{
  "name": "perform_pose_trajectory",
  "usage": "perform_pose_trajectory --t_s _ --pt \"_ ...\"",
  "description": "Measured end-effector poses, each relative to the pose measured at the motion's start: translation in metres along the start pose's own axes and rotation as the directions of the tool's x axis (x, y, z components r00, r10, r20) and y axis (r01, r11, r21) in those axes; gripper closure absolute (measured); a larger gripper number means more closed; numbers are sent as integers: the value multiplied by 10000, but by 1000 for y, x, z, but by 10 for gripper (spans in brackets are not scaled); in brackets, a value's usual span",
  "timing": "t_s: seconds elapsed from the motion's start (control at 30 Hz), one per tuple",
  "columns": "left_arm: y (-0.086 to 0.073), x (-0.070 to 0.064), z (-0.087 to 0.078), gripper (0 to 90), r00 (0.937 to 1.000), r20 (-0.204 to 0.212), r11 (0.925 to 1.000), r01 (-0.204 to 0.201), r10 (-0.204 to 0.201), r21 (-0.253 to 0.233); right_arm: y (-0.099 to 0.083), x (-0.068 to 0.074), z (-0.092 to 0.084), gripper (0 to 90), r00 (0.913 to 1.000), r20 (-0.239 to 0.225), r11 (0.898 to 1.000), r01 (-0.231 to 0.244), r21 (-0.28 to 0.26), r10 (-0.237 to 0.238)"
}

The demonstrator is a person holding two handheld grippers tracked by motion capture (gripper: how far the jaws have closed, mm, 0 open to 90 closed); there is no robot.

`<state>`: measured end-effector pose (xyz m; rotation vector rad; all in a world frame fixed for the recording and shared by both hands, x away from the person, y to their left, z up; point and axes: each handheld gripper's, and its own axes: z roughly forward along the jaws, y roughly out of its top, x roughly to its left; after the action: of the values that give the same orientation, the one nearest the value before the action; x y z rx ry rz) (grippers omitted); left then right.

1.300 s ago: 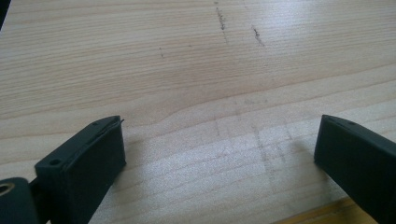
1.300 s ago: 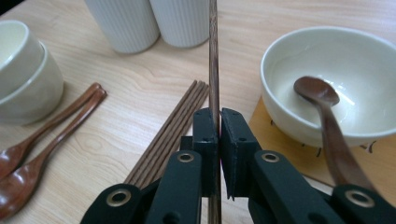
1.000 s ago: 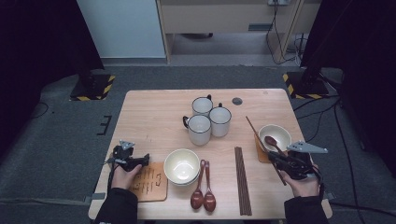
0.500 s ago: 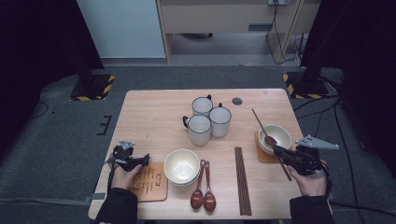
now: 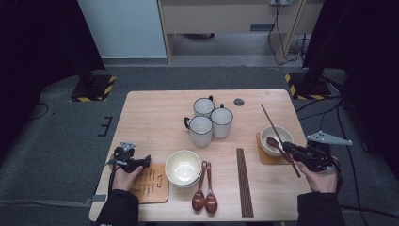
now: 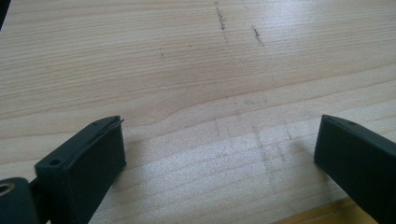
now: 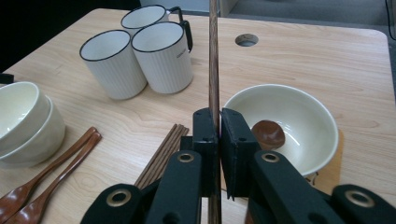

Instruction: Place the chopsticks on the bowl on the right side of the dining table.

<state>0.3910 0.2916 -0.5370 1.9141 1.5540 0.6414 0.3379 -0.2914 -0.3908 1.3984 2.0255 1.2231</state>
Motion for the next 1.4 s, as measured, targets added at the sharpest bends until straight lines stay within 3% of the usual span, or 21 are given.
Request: perform_pose_trajectory --t_s 0.87,1.1,1.4 --pt "0 0 0 9 10000 -1 10000 1 -1 -2 10 -42 11 849 9999 141 9995 -93 290 89" --pt "0 0 0 9 10000 0 10000 0 0 -2 10 -54 18 848 9996 265 9992 -150 384 140" --pt "0 0 0 9 10000 -1 10000 0 0 -1 11 -60 32 848 9998 217 9980 -39 623 26"
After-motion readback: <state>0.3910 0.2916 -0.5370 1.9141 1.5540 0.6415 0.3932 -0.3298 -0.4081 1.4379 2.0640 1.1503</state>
